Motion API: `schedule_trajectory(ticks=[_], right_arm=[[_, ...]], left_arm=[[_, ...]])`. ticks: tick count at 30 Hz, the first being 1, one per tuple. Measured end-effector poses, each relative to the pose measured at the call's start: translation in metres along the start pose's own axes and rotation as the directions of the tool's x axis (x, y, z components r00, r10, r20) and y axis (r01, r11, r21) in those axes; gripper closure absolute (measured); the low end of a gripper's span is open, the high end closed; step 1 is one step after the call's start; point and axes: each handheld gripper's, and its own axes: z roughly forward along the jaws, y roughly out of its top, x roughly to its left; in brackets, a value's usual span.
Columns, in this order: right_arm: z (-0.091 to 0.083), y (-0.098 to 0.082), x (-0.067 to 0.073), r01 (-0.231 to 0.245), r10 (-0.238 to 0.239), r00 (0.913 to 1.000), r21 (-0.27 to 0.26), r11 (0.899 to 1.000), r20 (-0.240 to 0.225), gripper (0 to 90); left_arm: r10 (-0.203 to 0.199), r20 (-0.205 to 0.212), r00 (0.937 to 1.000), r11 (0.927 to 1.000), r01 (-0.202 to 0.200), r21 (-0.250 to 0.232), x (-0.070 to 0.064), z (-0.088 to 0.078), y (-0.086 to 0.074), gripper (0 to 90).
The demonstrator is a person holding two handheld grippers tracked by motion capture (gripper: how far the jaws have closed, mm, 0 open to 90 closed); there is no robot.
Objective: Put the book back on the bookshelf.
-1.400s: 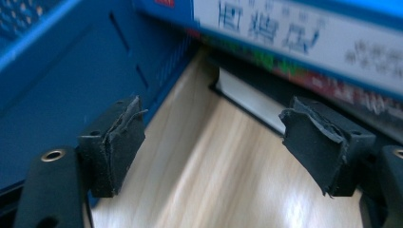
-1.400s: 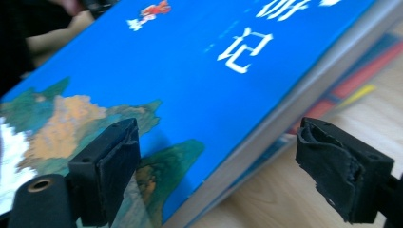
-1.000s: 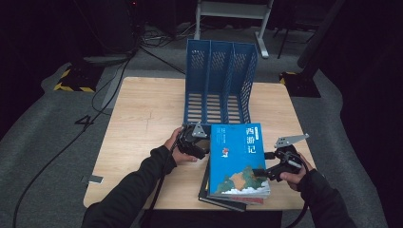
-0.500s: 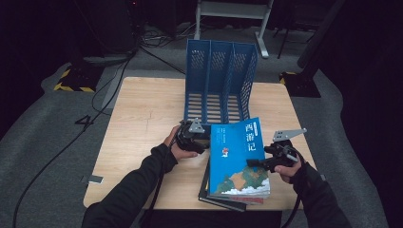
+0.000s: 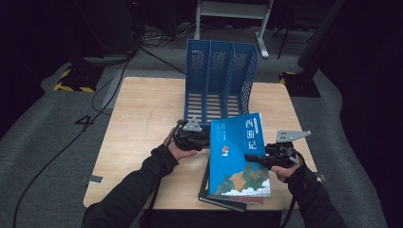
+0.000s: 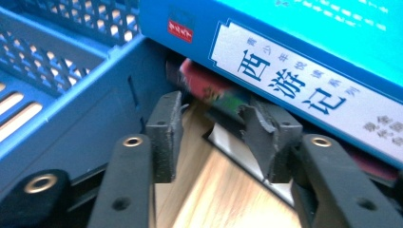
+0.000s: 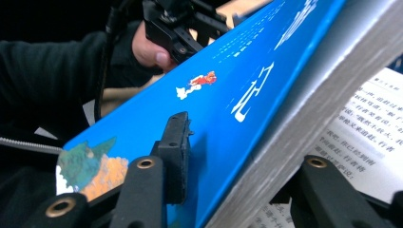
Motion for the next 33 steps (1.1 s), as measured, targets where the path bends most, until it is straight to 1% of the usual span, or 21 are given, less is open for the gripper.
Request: schedule_trajectory(ticks=[1,2,3,5,6,7,8,10,11,12,13,14,15,16,18,21,23,26,29,30,33], right_arm=[[-0.001,0.001,0.003,0.014,-0.014,0.9999,-0.019,1.000,0.002,61.9],[-0.002,0.003,0.005,0.025,-0.025,0.9997,-0.026,0.999,0.007,61.9],[-0.002,0.004,0.008,0.041,-0.041,0.9990,-0.032,0.999,0.016,62.1],[-0.003,0.005,0.014,0.062,-0.061,0.9978,-0.057,0.996,0.028,62.4],[-0.004,0.006,0.016,0.071,-0.069,0.9969,-0.063,0.995,0.037,62.7],[-0.004,0.006,0.017,0.080,-0.077,0.9960,-0.064,0.995,0.046,62.7],[-0.005,0.007,0.020,0.097,-0.094,0.9941,-0.067,0.993,0.055,62.7],[-0.007,0.007,0.023,0.114,-0.109,0.9922,-0.084,0.990,0.060,63.2],[-0.008,0.007,0.025,0.129,-0.123,0.9904,-0.095,0.987,0.064,63.7],[-0.009,0.008,0.026,0.140,-0.133,0.9887,-0.108,0.984,0.069,65.6],[-0.009,0.008,0.026,0.140,-0.133,0.9887,-0.108,0.984,0.069,65.6],[-0.012,0.008,0.028,0.150,-0.142,0.9877,-0.145,0.978,0.066,68.6],[-0.012,0.008,0.028,0.150,-0.142,0.9877,-0.145,0.978,0.066,68.6],[-0.015,0.011,0.031,0.172,-0.160,0.9830,-0.157,0.973,0.090,70.1],[-0.016,0.011,0.032,0.180,-0.166,0.9813,-0.164,0.970,0.098,70.7],[-0.018,0.011,0.035,0.199,-0.178,0.9762,-0.181,0.963,0.124,72.3],[-0.018,0.012,0.037,0.218,-0.192,0.9703,-0.188,0.958,0.148,73.1],[-0.019,0.015,0.040,0.242,-0.206,0.9611,-0.204,0.949,0.184,75.0],[-0.020,0.018,0.040,0.258,-0.210,0.9530,-0.220,0.941,0.218,76.7],[-0.020,0.019,0.040,0.268,-0.218,0.9494,-0.220,0.938,0.227,76.9],[-0.018,0.023,0.041,0.297,-0.239,0.9346,-0.208,0.932,0.263,77.1]], left_arm=[[-0.005,-0.003,1.0000,1.0000,0.005,-0.005,-0.001,-0.001,0.002,64.1],[-0.011,0.009,0.9999,0.9999,0.011,-0.013,-0.001,-0.003,0.004,65.8],[-0.017,0.007,0.9998,0.9995,0.017,-0.027,-0.001,-0.005,0.006,68.0],[-0.042,0.029,0.9987,0.9979,0.044,-0.047,0.000,-0.009,0.010,70.3],[-0.049,0.030,0.9984,0.9975,0.050,-0.050,0.000,-0.010,0.011,72.1],[-0.032,0.014,0.9994,0.9985,0.033,-0.043,-0.002,-0.012,0.016,73.5],[-0.027,0.020,0.9994,0.9986,0.028,-0.045,-0.002,-0.013,0.018,73.8],[-0.040,0.050,0.9980,0.9969,0.043,-0.067,-0.001,-0.016,0.023,74.6],[-0.046,0.071,0.9964,0.9948,0.052,-0.087,-0.001,-0.018,0.026,75.9],[-0.046,0.071,0.9964,0.9948,0.052,-0.087,-0.001,-0.018,0.026,78.5],[-0.044,0.090,0.9949,0.9931,0.054,-0.104,-0.002,-0.019,0.030,78.5],[-0.019,0.095,0.9953,0.9915,0.031,-0.126,-0.005,-0.024,0.040,81.1],[-0.019,0.095,0.9953,0.9915,0.031,-0.126,-0.005,-0.024,0.040,81.1],[0.001,0.092,0.9957,0.9914,0.011,-0.130,-0.006,-0.028,0.045,80.7],[0.020,0.070,0.9973,0.9927,-0.011,-0.121,-0.008,-0.032,0.053,79.8],[0.032,0.071,0.9969,0.9910,-0.023,-0.132,-0.009,-0.037,0.063,81.4],[0.053,0.068,0.9963,0.9896,-0.043,-0.137,-0.010,-0.041,0.071,83.9],[0.082,0.048,0.9955,0.9874,-0.074,-0.140,-0.014,-0.047,0.084,88.1],[0.108,0.038,0.9935,0.9838,-0.101,-0.148,-0.015,-0.052,0.096,89.1],[0.119,0.029,0.9925,0.9825,-0.113,-0.148,-0.016,-0.053,0.099,89.2],[0.123,0.022,0.9922,0.9801,-0.118,-0.160,-0.015,-0.057,0.107,89.6]])
